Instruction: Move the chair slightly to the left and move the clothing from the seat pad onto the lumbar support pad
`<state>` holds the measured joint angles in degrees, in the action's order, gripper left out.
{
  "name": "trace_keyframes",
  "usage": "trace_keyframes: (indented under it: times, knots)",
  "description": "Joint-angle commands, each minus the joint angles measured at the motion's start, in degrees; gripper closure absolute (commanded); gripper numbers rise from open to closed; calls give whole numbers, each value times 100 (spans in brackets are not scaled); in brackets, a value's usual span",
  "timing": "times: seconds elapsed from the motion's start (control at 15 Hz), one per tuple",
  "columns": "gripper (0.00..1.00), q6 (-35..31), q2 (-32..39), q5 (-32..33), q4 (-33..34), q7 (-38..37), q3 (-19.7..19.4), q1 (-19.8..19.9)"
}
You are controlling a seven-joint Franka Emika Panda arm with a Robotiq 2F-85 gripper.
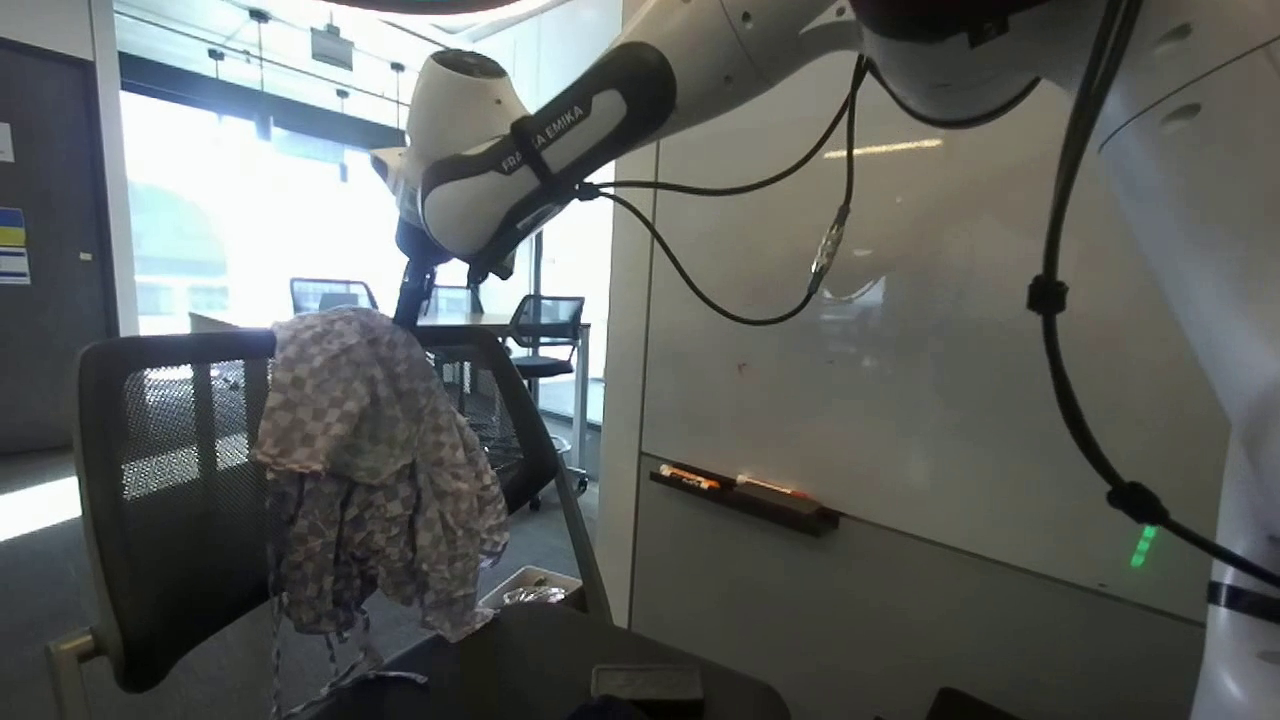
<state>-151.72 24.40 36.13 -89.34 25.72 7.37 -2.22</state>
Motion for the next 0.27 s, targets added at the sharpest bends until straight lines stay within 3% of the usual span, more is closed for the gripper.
trace_keyframes:
  times: [0.0, 0.2]
  knots:
    - [0, 826, -951, -64, -1211, -496, -97, -547]
    - [0, 1356, -1383, -7, -1761, -859, -30, -792]
